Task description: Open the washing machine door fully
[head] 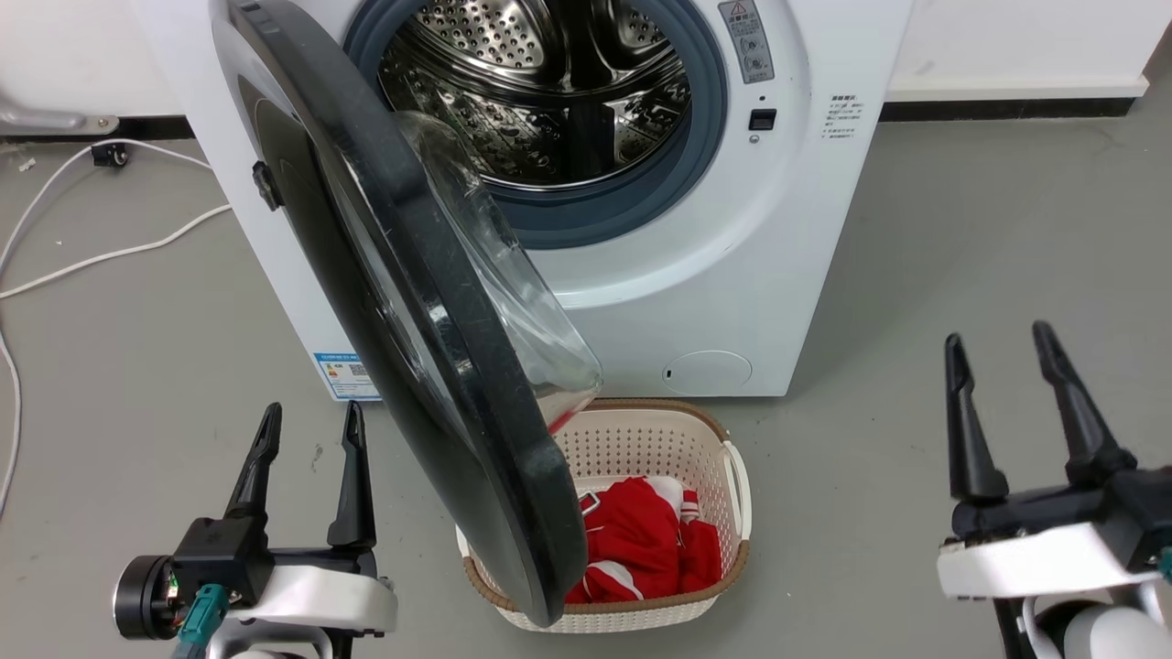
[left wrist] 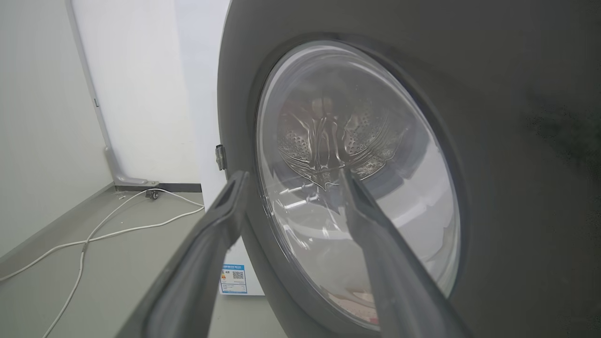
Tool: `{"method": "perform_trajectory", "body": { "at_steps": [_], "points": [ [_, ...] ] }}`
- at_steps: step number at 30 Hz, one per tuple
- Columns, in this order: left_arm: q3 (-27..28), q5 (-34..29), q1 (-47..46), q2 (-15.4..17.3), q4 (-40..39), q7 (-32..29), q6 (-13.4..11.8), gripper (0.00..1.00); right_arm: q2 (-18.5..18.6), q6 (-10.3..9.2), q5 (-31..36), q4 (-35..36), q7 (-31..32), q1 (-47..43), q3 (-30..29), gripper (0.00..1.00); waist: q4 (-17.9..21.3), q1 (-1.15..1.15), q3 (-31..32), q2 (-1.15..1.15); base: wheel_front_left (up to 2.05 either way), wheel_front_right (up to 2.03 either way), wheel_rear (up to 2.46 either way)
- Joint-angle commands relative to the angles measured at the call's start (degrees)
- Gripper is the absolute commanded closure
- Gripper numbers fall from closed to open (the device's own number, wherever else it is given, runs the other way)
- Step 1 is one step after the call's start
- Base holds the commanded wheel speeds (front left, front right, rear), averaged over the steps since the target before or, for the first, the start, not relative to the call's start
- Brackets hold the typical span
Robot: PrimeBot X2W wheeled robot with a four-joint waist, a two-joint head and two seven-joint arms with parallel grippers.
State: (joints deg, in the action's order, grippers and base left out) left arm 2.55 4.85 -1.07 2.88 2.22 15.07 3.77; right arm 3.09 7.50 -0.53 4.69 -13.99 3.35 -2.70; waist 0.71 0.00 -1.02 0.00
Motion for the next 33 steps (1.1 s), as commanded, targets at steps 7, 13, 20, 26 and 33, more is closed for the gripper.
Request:
{"method": "perform_trajectory", "body": {
  "at_steps": [7, 13, 20, 26, 33],
  "points": [
    [0.20, -0.80, -0.67, -0.01, -0.41, 0.14, 0.25, 0.00, -0.28, -0.03, -2.08, 1.94, 2.24, -5.84, 0.68, 0.00, -0.28, 0.00, -0.36, 0.00, 0.00, 0.00, 0.00],
    [0.30, -1.15, -0.67, -0.01, -0.54, 0.14, 0.51, 0.00, -0.30, -0.03, -3.49, 0.54, 1.90, -6.58, 0.34, 0.00, -0.26, 0.00, -0.43, 0.00, 0.00, 0.00, 0.00],
    [0.37, -1.57, -0.75, -0.01, -0.47, 0.14, 0.77, 0.00, -0.30, -0.03, -3.32, -0.31, 1.97, -5.73, 0.24, 0.00, -0.16, 0.00, -0.41, 0.00, 0.00, 0.00, 0.00],
    [0.28, -1.62, -0.79, 0.00, -0.65, 0.14, 0.82, 0.62, -0.31, -0.03, -3.71, -0.51, 2.13, -5.65, 0.32, 0.00, -0.21, 0.00, -0.22, 0.00, 0.00, 0.00, 0.00],
    [0.49, -0.93, -1.24, 0.00, -1.45, 0.14, 0.82, 1.00, -0.31, -0.03, -3.97, -0.82, 2.08, -5.25, 0.17, 0.00, -0.28, 0.00, -0.52, 0.00, 0.00, 0.00, 0.00]
  ]
}}
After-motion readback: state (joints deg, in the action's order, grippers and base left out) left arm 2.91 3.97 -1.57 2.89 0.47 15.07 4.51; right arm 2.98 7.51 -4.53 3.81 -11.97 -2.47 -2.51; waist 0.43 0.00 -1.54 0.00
